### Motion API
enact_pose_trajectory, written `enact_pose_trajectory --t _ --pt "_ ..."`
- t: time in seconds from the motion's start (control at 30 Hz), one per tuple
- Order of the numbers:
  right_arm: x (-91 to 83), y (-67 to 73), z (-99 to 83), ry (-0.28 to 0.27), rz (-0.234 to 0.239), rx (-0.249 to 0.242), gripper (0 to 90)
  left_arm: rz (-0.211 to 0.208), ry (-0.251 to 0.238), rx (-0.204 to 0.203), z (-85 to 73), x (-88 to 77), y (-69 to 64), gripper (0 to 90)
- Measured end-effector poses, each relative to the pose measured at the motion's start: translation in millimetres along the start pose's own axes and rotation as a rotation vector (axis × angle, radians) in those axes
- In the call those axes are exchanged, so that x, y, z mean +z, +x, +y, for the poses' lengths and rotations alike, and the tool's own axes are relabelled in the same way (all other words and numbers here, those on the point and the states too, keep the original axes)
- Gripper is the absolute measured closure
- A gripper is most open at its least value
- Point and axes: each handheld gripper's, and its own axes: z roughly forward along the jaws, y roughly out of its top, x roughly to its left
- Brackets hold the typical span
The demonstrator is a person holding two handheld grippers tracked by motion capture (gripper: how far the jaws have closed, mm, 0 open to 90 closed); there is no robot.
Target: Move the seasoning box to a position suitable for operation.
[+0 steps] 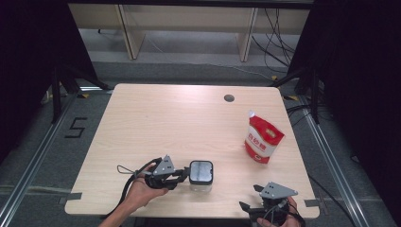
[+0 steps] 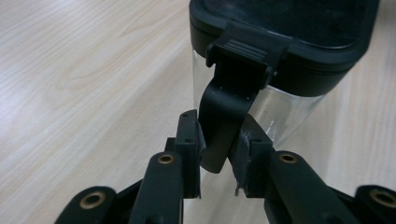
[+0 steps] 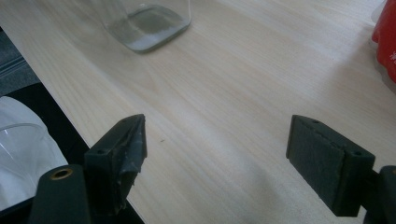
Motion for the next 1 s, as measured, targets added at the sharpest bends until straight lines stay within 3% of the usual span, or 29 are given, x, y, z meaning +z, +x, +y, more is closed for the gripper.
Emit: enact_pose_trajectory --t 0.13,0.33,0.57,0.6,0.7,0.77,0.87,1.0 --pt "0.3 0.2 0.1 0.005 0.003 -0.001 21.4 0.003 -0.004 0.008 2.1 2.5 -4.7 72.7" --pt "-0.1 1.2 0.2 0.003 0.004 -0.003 21.3 0.002 -0.007 0.031 2.0 4.2 -1.3 73.0" --pt "-0.5 1.1 0.3 0.003 0.008 0.001 21.4 0.02 -0.016 0.031 2.6 5.5 -1.3 71.0" --pt "-0.5 1.1 0.3 0.003 0.008 0.001 21.4 0.009 -0.02 0.013 2.1 5.4 -1.5 71.0" --pt "-0.9 0.7 -0.7 -0.007 0.006 0.005 21.4 0.019 -0.009 0.005 0.0 -0.9 -1.9 52.4" --pt "-1.3 0.5 -0.8 -0.004 0.013 0.009 21.3 0.019 -0.013 0.004 -0.7 -3.9 -1.1 48.2" --pt "-1.9 2.0 -1.3 -0.003 0.01 0.034 21.3 0.009 -0.02 -0.035 -2.4 -13.5 -0.9 44.5" --pt "-1.3 0.3 -0.9 -0.01 0.017 0.005 21.3 0.003 -0.047 -0.052 -1.6 -23.9 -2.0 39.8"
